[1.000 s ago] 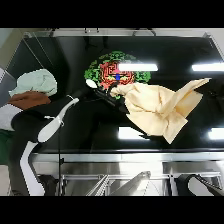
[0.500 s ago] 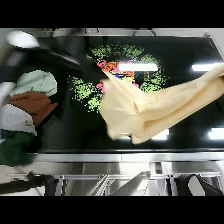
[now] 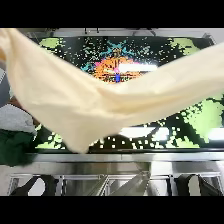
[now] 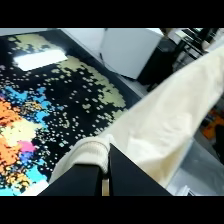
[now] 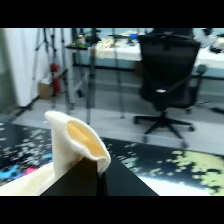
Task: Fold the shirts.
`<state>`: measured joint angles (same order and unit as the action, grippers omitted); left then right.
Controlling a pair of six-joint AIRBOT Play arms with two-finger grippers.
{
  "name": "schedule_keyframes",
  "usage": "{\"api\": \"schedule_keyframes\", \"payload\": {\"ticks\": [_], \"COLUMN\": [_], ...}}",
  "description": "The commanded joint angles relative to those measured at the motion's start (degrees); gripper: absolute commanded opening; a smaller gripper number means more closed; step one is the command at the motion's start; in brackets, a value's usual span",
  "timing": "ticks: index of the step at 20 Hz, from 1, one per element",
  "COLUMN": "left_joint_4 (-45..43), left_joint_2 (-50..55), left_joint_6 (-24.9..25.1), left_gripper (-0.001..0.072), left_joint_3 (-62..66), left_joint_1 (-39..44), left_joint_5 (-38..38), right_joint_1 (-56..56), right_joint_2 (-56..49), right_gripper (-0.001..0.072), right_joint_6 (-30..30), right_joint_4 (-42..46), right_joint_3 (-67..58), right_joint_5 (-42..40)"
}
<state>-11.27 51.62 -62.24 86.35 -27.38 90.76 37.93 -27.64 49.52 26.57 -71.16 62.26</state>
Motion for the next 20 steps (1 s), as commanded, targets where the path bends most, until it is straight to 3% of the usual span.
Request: {"api": "schedule_keyframes", "payload": {"ticks": [1,4,9,10,11,12,15,16,17,20], "left_joint_4": [0.33,0.33,1.2,3.21,6.62,10.01,6.08,-0.09,-7.1,-27.12], "left_joint_2": [-0.39,10.05,41.42,47.87,53.18,57.79,62.51,61.92,60.76,56.04], "left_joint_6": [2.32,6.34,10.29,9.66,8.07,6.82,0.46,-1.14,-1.57,-4.31], "left_gripper": [0.0026,0.0027,0.0049,0.0298,0.0442,0.0625,0.0634,0.055,0.0529,0.053], "left_joint_3": [-11.3,-19.23,-15.96,-11.82,-7.74,-3.67,2.43,2.75,2.71,2.71], "left_joint_1": [-4.96,1.16,10.45,10.8,10.51,9.4,5.81,5.14,4.9,6.69], "left_joint_5": [-1.68,-5.66,-15.8,-13.88,-10.32,-5.6,3.32,4.61,5.18,3.76], "right_joint_1": [-1.11,-9.9,-22.51,-22.58,-21.88,-20.65,-14.27,-11.5,-8.87,-3.19], "right_joint_2": [-7.3,-20.61,-51.63,-56.61,-60.41,-62.29,-61.09,-60.26,-59.67,-57.99], "right_gripper": [0.0021,0.0022,0.0028,0.017,0.0403,0.041,0.0408,0.0373,0.0354,0.0354], "right_joint_6": [-2.54,-6.86,-11.85,-11.76,-11.37,-9.27,0.83,4.92,7.8,13.33], "right_joint_4": [-8.61,-9.27,-9.49,-9.51,-9.42,-8.55,2.6,8.07,13.49,22.91], "right_joint_3": [3.67,10.16,8.81,6.27,3.34,1.18,-0.13,-0.07,0.33,6.82], "right_joint_5": [5.77,1.29,-20.26,-19.67,-16.68,-13.55,-8.85,-5.95,-1.7,9.09]}}
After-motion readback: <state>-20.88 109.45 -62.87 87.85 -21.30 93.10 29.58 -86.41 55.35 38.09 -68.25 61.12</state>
